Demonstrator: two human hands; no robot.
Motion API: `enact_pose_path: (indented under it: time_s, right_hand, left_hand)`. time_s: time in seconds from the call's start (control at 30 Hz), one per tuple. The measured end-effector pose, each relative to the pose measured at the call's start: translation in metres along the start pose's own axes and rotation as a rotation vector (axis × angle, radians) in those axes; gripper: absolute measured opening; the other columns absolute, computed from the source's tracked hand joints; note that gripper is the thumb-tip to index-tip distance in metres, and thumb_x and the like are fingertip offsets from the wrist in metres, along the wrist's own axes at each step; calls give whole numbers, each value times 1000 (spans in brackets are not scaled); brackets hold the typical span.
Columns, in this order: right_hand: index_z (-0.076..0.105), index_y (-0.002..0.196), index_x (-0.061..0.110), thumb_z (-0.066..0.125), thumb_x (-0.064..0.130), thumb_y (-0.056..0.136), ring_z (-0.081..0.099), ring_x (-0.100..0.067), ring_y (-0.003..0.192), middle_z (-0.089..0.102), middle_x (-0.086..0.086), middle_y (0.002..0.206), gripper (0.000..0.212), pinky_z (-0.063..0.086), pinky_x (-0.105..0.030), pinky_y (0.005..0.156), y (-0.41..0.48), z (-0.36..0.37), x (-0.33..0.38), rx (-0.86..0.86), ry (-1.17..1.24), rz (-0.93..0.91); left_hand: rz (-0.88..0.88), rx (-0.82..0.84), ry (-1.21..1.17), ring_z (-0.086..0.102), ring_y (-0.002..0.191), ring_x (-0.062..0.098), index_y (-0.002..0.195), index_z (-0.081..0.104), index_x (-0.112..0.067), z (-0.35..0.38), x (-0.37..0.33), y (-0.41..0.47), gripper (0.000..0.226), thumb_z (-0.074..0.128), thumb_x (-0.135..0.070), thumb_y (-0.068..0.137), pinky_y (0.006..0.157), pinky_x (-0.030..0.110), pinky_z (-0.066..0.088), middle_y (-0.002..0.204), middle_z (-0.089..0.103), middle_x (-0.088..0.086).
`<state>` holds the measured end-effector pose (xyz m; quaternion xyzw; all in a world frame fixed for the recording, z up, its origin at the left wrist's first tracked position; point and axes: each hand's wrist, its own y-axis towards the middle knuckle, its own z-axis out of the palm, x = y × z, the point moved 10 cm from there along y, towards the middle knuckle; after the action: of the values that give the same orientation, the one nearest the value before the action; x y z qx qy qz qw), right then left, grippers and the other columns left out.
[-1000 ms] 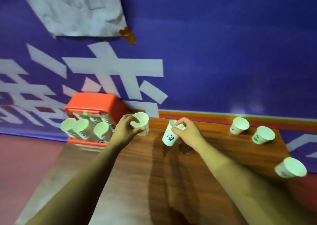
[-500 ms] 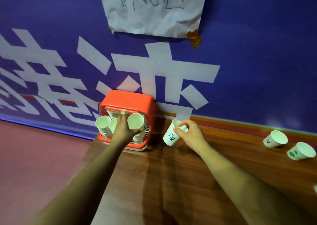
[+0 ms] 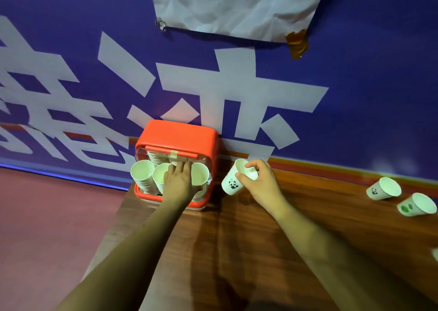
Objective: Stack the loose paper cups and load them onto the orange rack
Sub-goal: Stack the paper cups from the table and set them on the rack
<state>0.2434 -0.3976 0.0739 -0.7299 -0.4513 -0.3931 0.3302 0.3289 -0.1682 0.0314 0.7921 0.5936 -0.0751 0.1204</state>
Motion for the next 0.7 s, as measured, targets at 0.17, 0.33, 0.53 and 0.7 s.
enact_pose_path:
  time_s: [0.17, 0.33, 0.53, 0.7]
  right_hand:
    - [54, 106, 25, 77, 24, 79, 55, -14, 105, 52, 2, 116, 36, 53, -30, 85, 5, 22, 12, 4, 12, -10]
    - [50, 110, 28, 78, 25, 78, 55, -14, 107, 51, 3, 120, 43, 50, -17, 70, 10, 50, 27, 45, 9, -27]
    - [45, 120, 28, 83, 29, 73, 48, -13, 113, 48, 5, 123, 60, 51, -30, 88, 10, 93, 46, 122, -39, -140]
    - [47, 124, 21, 85, 28, 71, 50, -12, 112, 51, 3, 125, 66, 47, -31, 93, 7, 121, 48, 183, -119, -225]
  left_hand:
    - [23, 96, 79, 47, 111, 34, 137, 50, -14, 17, 7, -4, 81, 79, -50, 71, 89, 42, 39, 129, 57, 8]
    - [124, 176, 10, 43, 119, 35, 147, 42, -13, 23, 15, -4, 85, 78, -42, 76, 100, 44, 37, 140, 48, 11]
    - [-40, 35, -597, 60, 100, 12, 121, 67, -18, -22, 54, -2, 28, 64, -22, 93, 86, 30, 52, 114, 65, -2]
    - [-78, 100, -856, 60, 101, -3, 124, 67, -24, -28, 52, -4, 30, 63, -31, 95, 81, 6, 45, 114, 67, -14]
